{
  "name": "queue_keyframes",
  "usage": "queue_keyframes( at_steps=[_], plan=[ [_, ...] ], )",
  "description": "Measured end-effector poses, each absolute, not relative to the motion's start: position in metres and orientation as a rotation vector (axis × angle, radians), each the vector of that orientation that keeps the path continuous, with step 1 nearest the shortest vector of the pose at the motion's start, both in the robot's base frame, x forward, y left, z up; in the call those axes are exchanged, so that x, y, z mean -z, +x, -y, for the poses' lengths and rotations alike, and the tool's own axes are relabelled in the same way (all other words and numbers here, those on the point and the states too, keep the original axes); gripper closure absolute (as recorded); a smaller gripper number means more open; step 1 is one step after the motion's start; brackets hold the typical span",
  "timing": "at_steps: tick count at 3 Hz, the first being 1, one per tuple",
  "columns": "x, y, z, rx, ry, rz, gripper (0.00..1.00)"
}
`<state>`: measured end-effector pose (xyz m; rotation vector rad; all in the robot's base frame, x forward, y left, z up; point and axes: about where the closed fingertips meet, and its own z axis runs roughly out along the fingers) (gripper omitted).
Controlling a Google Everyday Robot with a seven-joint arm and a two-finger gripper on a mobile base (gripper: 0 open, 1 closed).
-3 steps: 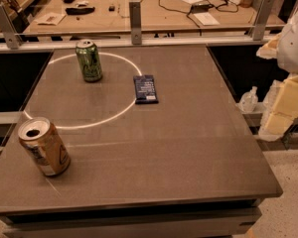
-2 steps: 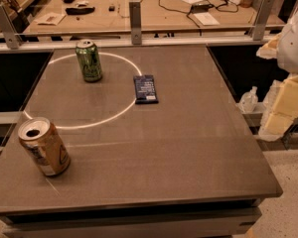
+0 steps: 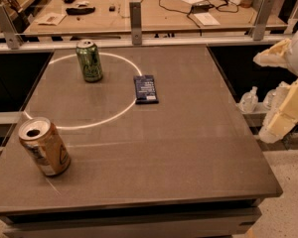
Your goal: Move orange can near rxbar blueberry
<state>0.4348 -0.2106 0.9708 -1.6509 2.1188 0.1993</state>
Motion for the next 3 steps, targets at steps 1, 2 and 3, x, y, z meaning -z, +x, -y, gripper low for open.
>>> queue_keyframes(
  at_steps=[1,2,3],
  plan=[
    [-0.956,0.433,0.211,-0.407,-1.482,-2.085,0.00],
    [-0.949,0.425,0.200,-0.563,-1.316,-1.998,0.00],
    [-0.947,0.419,0.176,-0.671,-1.192,-1.877,0.00]
  ],
)
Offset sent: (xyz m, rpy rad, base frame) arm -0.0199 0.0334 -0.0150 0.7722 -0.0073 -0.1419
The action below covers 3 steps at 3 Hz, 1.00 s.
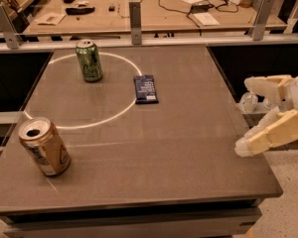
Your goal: Move orange can near rxbar blueberry
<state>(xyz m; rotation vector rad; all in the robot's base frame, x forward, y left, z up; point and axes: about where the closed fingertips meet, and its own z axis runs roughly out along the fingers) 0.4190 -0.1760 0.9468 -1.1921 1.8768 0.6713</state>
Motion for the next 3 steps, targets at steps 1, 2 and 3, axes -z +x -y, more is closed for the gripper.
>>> queue_keyframes(
  at_steps=[1,2,3],
  plan=[
    [-0.9518,0.4187,0.1494,-0.758,-1.126,-1.736,0.00],
    [-0.9517,0.4187,0.1494,-0.757,-1.127,-1.737,0.00],
    [-0.9505,0.4133,0.1399,-0.768,-1.084,-1.759,0.00]
  ],
)
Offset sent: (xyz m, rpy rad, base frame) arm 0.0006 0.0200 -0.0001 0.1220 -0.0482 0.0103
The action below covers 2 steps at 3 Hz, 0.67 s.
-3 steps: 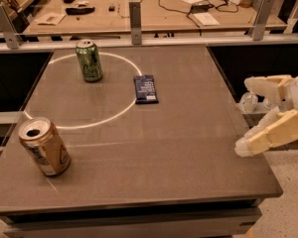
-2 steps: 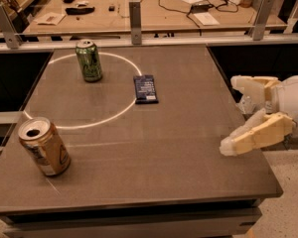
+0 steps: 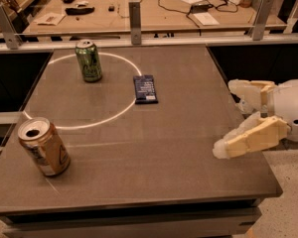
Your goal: Move orange can near rxbar blueberry
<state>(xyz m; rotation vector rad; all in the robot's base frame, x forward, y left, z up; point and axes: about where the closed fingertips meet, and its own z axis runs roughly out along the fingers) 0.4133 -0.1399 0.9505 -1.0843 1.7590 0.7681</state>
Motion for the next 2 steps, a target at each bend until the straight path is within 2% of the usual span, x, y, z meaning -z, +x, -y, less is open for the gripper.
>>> queue_keyframes(
  at_steps=[2],
  plan=[
    [-0.929,0.409,0.079,-0.858,-0.948,-1.697,0.00]
  ],
)
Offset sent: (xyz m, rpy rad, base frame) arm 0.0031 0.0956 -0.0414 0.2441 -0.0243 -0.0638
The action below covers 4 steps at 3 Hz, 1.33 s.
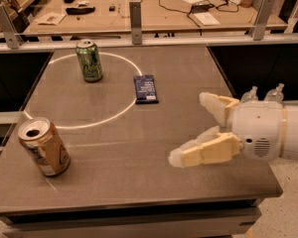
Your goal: Move orange can near rxbar blueberry
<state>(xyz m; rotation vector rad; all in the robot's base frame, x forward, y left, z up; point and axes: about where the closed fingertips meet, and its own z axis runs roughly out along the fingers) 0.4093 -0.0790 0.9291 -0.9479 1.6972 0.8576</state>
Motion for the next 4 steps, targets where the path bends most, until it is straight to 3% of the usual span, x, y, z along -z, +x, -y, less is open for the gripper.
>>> queue_keyframes(
  at_steps=[4],
  plan=[
    [-0.915,0.420,-0.029,-0.895,-0.852,-1.626,0.00]
  ],
)
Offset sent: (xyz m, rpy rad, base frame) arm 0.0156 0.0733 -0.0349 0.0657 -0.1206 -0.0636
